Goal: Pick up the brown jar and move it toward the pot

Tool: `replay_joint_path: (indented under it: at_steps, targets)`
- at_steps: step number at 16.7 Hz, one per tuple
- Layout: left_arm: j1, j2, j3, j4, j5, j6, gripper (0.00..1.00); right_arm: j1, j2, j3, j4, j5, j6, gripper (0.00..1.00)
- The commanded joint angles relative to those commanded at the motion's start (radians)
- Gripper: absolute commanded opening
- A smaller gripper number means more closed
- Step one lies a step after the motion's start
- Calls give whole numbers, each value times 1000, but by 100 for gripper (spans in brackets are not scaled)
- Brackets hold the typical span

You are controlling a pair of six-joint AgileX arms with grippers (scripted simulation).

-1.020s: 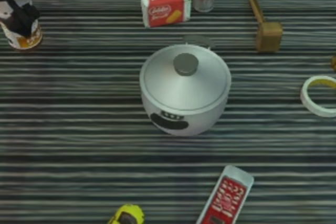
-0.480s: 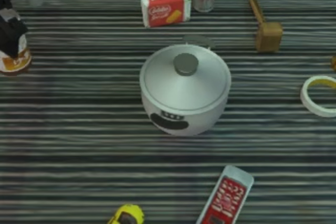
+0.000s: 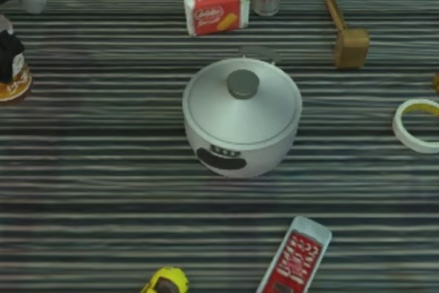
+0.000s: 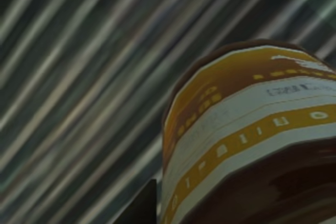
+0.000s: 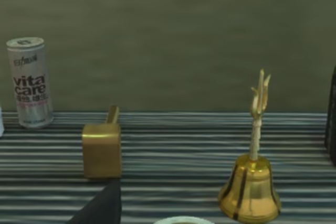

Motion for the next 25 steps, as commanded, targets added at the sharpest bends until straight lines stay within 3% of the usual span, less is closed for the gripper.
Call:
replay_joint_path:
  at_steps: [6,10,14,21,25]
  targets:
    - [-5,-1,-1,0,0,0,0,0,0,0,0,0,0,100]
    - [-36,5,-3,16,-4,-103,0,0,0,0,0,0,0,100]
    - [-107,25,-19,43,-9,-364,0,0,0,0,0,0,0,100]
    - [-257,65,-76,99,-15,-972,0,0,0,0,0,0,0,100]
    - [-317,71,-94,132,-20,-1176,0,0,0,0,0,0,0,100]
